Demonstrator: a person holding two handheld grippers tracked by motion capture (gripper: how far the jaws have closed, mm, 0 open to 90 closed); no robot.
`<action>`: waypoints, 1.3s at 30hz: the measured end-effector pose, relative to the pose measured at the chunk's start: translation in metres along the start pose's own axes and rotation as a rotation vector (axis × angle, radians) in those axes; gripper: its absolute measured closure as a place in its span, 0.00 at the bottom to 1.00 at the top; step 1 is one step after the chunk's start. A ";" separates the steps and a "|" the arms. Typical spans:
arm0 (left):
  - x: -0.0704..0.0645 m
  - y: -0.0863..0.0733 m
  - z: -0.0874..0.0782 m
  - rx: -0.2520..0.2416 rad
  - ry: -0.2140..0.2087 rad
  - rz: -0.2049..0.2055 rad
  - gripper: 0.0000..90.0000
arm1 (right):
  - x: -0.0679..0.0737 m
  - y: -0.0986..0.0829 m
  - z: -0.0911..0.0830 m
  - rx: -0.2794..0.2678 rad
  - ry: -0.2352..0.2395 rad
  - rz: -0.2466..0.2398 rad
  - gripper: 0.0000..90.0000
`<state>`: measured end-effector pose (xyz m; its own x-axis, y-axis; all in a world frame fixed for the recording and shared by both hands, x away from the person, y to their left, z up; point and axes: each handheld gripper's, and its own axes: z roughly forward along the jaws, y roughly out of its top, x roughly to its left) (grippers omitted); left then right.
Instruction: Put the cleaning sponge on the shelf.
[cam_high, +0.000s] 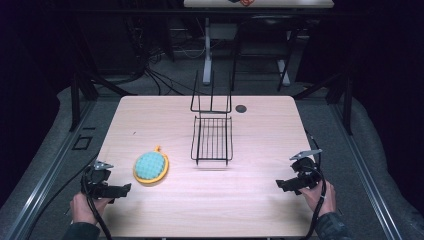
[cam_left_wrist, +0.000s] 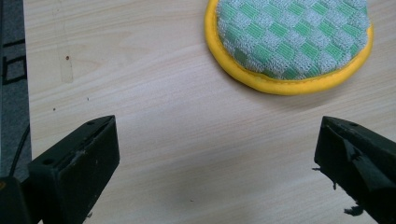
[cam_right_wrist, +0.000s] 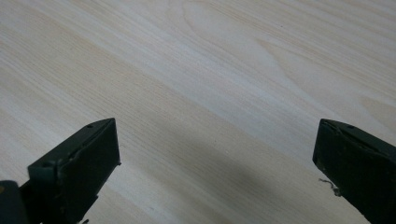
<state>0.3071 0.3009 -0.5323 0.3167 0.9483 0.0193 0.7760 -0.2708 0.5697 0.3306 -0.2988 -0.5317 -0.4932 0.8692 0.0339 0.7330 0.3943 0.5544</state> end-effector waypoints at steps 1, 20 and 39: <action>0.000 0.001 0.000 0.001 -0.002 0.004 0.00 | 0.000 0.000 0.000 0.001 -0.001 0.000 0.00; -0.013 0.040 0.002 -0.026 -0.014 0.024 0.00 | 0.007 0.006 0.000 0.001 0.007 -0.034 0.00; -0.021 0.082 0.038 -0.019 -0.046 0.008 0.06 | 0.012 0.009 0.004 0.018 0.018 -0.053 0.01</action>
<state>0.3848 0.2526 -0.5166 0.3478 0.9375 -0.0141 0.7630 -0.2743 0.5854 0.3333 -0.2837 -0.5300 -0.5399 0.8415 0.0195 0.7134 0.4452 0.5411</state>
